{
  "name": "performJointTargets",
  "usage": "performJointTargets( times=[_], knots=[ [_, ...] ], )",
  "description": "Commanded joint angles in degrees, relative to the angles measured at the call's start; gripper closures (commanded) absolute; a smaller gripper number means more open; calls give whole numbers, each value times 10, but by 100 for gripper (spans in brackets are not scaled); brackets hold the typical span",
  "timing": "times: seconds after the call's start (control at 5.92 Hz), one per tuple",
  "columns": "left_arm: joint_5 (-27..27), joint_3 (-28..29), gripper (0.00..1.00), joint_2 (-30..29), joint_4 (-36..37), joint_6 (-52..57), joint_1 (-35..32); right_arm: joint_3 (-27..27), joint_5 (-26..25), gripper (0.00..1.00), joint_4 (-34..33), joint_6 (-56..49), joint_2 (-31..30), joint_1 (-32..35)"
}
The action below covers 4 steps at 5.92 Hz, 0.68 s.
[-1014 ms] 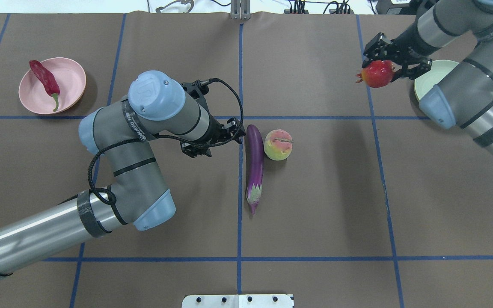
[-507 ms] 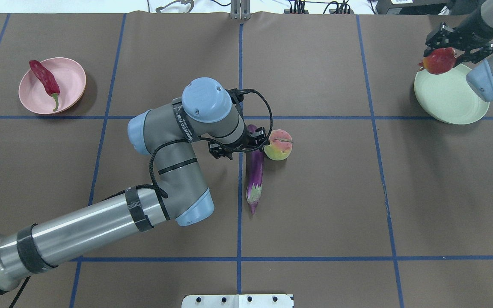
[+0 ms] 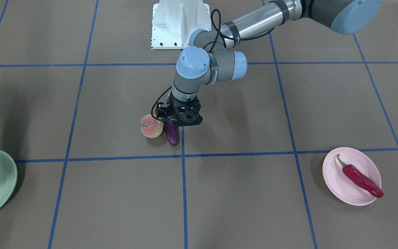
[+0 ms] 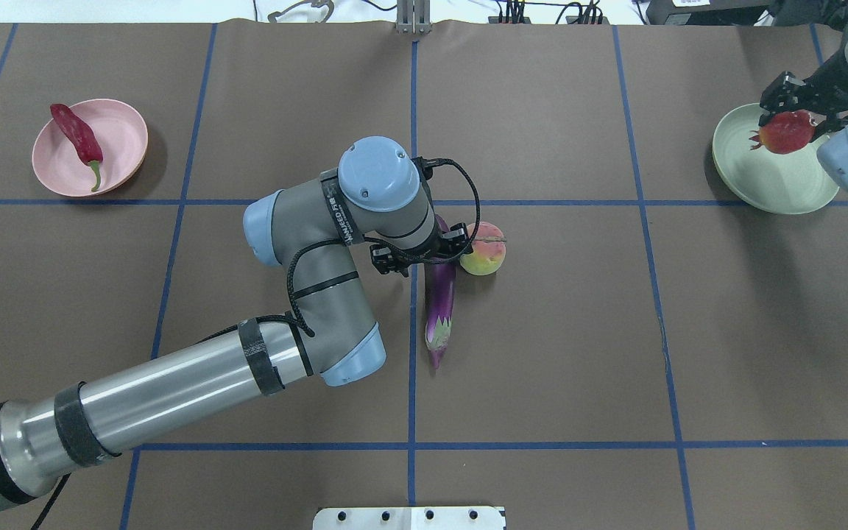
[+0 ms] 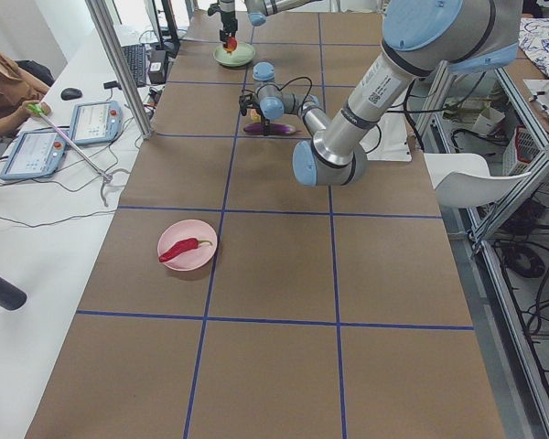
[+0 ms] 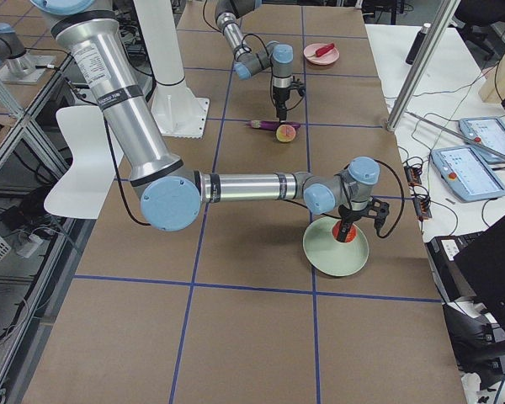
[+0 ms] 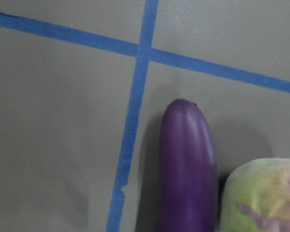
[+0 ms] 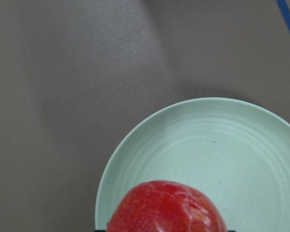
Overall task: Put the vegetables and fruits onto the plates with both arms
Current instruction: 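Grasp the purple eggplant with the left gripper while the right lowers the pomegranate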
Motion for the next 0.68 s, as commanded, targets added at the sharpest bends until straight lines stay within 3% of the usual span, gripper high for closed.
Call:
performJointTargets(
  times=[0.0,0.34,0.51],
  knots=[
    [-2,1,24,-3,0,3,7,-2,-8,2,0,-40,-19,-1],
    [-1,1,37,-2,2,2,26,-1,-6,0,0,-43,-19,-1],
    [-2,1,68,-3,4,0,27,4,-5,0,0,-42,-15,-1]
  ],
)
